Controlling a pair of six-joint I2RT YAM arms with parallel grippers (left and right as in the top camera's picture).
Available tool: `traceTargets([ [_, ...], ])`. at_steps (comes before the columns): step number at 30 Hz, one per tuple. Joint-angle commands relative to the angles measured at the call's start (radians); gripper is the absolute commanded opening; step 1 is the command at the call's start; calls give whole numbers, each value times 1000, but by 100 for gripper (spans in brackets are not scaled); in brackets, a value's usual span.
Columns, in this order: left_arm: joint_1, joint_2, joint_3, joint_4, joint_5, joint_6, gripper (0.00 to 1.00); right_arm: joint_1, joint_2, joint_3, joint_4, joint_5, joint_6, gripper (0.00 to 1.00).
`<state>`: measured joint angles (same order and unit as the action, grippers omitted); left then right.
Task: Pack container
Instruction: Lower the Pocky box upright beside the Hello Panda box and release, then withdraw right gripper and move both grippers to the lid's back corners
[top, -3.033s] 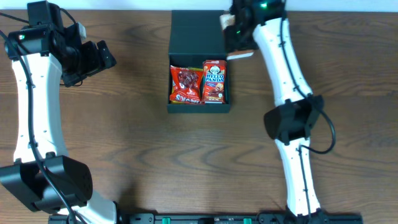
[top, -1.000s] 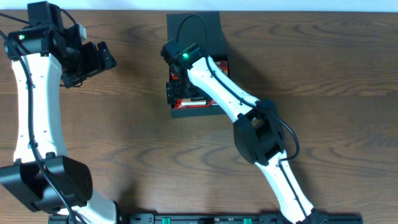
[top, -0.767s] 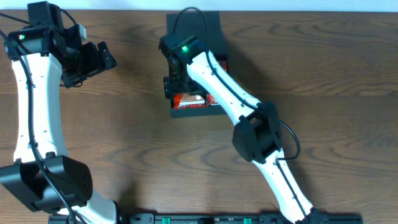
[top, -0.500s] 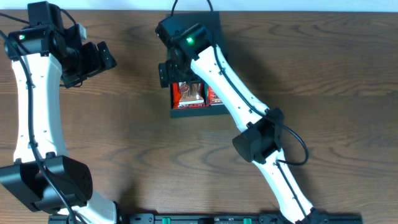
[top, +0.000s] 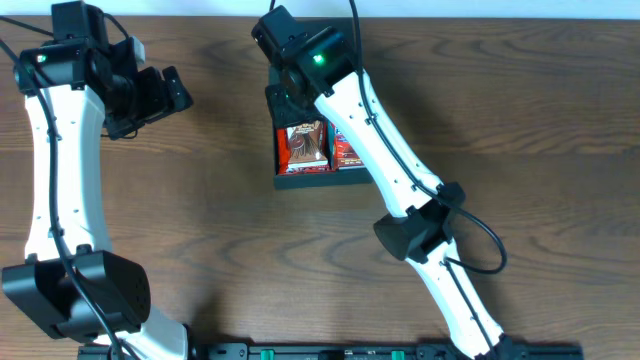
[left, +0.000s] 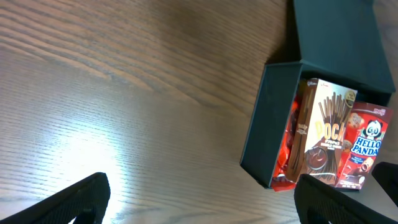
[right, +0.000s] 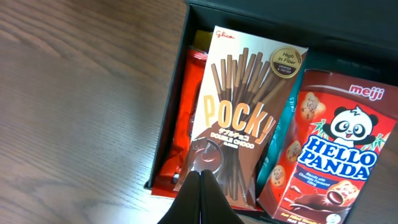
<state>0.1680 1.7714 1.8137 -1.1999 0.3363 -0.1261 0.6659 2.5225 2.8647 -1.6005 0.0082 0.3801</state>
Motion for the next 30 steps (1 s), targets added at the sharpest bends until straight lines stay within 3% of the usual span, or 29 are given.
traceTargets([
  [1, -6, -8, -6, 0, -3, 14, 96, -27, 2, -20, -8, 11, -53, 2],
  [21, -73, 74, -7, 6, 35, 6, 96, -55, 2, -398, 143, -47, -116, 1],
  [30, -149, 106, -7, 87, 71, -39, 96, -67, -37, -200, 74, -43, -151, 1],
])
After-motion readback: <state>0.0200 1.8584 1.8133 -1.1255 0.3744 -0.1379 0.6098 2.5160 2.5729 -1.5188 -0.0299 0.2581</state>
